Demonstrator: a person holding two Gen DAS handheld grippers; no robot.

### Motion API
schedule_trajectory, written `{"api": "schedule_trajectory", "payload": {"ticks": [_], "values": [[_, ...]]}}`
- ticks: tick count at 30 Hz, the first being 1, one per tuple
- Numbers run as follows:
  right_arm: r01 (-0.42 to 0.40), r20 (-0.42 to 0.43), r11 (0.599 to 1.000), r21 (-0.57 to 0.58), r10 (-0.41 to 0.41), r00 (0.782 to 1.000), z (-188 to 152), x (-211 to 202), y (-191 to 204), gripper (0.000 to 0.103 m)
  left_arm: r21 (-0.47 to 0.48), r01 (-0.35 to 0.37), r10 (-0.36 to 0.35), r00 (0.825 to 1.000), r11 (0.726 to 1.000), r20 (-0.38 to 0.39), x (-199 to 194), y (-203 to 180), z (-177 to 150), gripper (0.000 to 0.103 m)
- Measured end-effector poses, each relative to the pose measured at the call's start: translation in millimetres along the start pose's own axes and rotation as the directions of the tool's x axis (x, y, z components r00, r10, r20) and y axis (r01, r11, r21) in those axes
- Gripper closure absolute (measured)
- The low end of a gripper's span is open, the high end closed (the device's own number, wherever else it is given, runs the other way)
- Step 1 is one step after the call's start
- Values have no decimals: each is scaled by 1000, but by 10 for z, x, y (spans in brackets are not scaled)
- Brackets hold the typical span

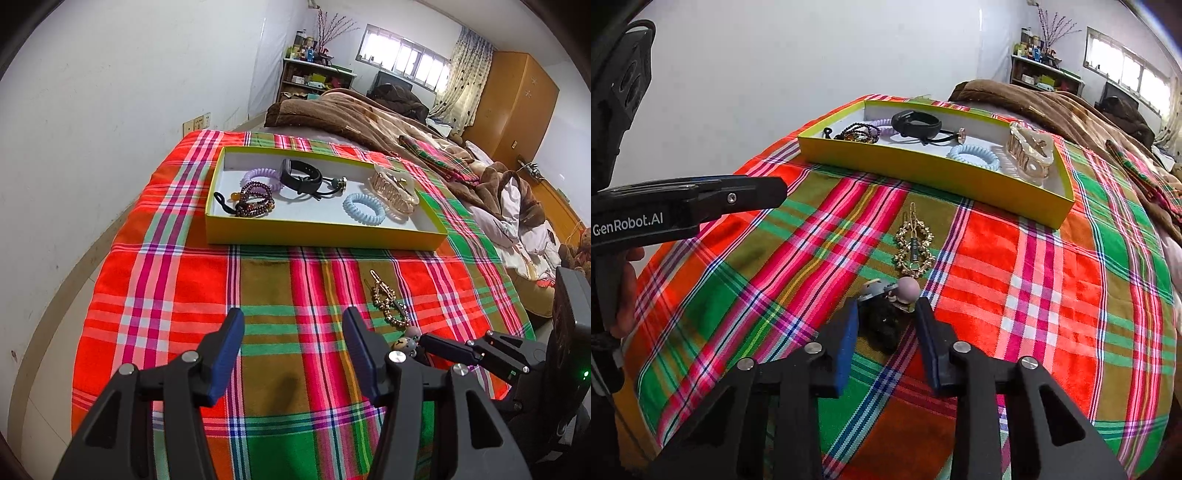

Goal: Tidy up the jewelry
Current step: 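Grasp the gold hairpin with left tool while right tool grasps the bear-charm hair tie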

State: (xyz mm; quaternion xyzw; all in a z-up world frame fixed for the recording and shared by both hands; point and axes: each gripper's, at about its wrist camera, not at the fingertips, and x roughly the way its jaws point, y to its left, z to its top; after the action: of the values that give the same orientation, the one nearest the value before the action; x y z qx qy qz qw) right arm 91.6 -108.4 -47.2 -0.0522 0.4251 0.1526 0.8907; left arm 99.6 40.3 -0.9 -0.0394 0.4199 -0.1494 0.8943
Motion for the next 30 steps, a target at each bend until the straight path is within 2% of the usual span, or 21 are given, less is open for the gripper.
{"api": "schedule_trajectory", "payload": {"ticks": [3, 15, 30], "values": [[-4, 3, 1000, 5, 4, 1000, -1, -4, -30, 77, 2, -1, 1, 1000, 1000, -3, 6, -14, -1, 46], [-7, 53, 998, 60, 3, 999, -29, -190, -252, 80, 26, 17, -17, 999, 1000, -30, 119, -179, 31, 46], [69, 130, 990, 126, -85, 988, -70, -504, -640, 80, 98, 97, -86, 991, 990, -106, 482, -696, 53, 46]]}}
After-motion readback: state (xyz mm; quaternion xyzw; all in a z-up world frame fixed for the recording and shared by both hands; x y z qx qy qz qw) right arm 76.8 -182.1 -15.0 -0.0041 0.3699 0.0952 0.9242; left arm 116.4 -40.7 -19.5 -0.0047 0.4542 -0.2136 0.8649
